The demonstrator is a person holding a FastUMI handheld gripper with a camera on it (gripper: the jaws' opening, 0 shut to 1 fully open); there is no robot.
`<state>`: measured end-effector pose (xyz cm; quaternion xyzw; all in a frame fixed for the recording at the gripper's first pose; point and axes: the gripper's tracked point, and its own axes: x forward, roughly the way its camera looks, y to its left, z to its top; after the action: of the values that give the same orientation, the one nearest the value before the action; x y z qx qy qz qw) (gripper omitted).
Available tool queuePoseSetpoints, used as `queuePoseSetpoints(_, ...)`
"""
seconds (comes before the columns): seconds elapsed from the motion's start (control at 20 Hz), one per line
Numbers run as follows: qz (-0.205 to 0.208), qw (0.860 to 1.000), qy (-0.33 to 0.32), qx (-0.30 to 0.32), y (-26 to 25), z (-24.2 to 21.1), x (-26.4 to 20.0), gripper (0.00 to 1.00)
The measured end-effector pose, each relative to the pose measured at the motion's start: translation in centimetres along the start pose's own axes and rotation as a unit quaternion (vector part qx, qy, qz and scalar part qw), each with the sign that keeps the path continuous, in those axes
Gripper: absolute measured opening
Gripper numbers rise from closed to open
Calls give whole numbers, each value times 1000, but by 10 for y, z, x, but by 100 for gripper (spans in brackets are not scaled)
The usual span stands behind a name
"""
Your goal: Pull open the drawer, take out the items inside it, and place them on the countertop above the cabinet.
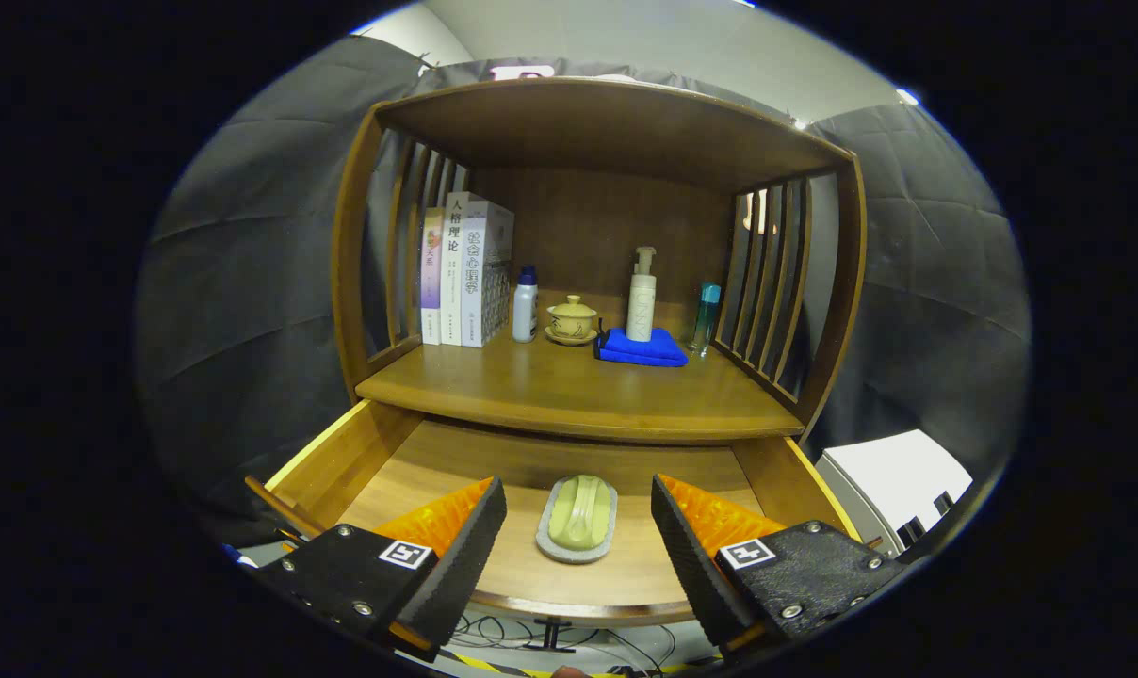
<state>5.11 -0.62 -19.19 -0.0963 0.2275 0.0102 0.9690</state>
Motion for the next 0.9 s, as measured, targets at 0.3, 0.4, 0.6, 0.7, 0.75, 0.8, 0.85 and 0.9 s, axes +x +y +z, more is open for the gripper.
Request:
queuePoseSetpoints(0.3,-32,991,115,65,-16,-38,39,95)
queuePoseSetpoints(0.4,-43,984,152,79,-19,-53,52,95)
queuePoseSetpoints(0.6,-33,974,201,103,-10,-74,80,95)
queuePoseSetpoints(0.7,-47,969,232,63,-18,-86,89,94)
queuePoseSetpoints(0.75,-49,967,247,48,-20,-90,93,94)
queuePoseSetpoints(0.8,-49,964,257,41,-18,-95,97,94)
queuePoseSetpoints(0.85,-48,962,267,37,-18,-100,100,94)
queuePoseSetpoints(0.9,-52,959,277,32,-21,-105,103,93)
